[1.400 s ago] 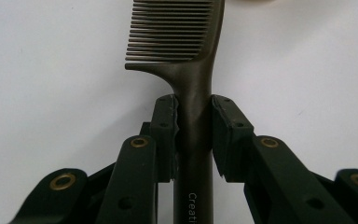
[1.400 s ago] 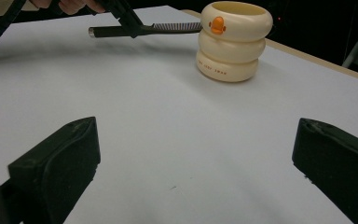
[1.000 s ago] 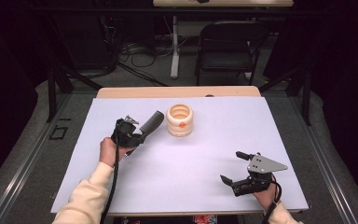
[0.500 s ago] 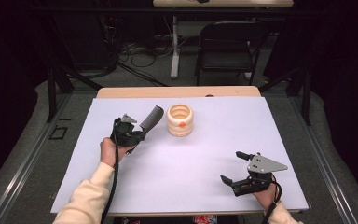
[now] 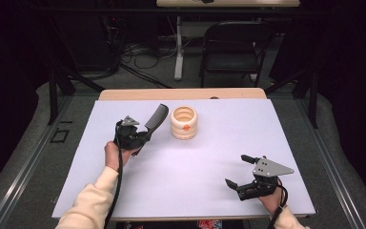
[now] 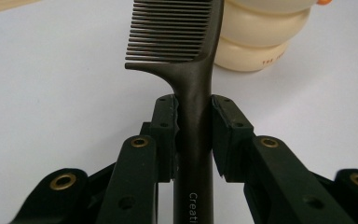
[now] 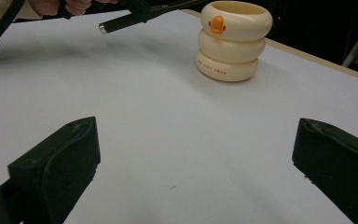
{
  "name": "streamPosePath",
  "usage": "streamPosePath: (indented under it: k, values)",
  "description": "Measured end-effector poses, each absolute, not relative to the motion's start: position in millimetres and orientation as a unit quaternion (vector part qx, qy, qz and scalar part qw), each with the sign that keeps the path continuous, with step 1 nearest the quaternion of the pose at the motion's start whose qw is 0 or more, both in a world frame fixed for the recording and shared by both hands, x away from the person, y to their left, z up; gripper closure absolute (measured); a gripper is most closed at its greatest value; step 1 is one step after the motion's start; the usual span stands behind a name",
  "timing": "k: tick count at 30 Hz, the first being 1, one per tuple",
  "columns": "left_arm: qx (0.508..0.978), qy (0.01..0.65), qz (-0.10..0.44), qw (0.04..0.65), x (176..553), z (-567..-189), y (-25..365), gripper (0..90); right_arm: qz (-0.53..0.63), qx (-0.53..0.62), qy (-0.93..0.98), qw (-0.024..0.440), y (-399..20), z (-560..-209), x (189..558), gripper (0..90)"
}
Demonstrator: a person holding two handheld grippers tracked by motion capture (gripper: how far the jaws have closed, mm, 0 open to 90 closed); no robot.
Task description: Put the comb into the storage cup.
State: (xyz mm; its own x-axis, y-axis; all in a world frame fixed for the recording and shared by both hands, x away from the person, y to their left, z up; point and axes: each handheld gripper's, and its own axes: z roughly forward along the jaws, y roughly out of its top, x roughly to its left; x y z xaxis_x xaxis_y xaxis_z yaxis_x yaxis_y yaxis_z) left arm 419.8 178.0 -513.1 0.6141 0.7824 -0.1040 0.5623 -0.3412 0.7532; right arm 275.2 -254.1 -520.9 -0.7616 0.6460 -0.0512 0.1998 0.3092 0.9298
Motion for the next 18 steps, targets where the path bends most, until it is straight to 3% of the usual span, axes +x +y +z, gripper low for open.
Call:
streamPosePath:
  k: [18]
  values:
    - [0.788,0.41,0.152,0.435,419.9,-513.1,169.1,71.8,0.521,0.27,0.781,0.215,-253.4,-521.2,275.7,0.3]
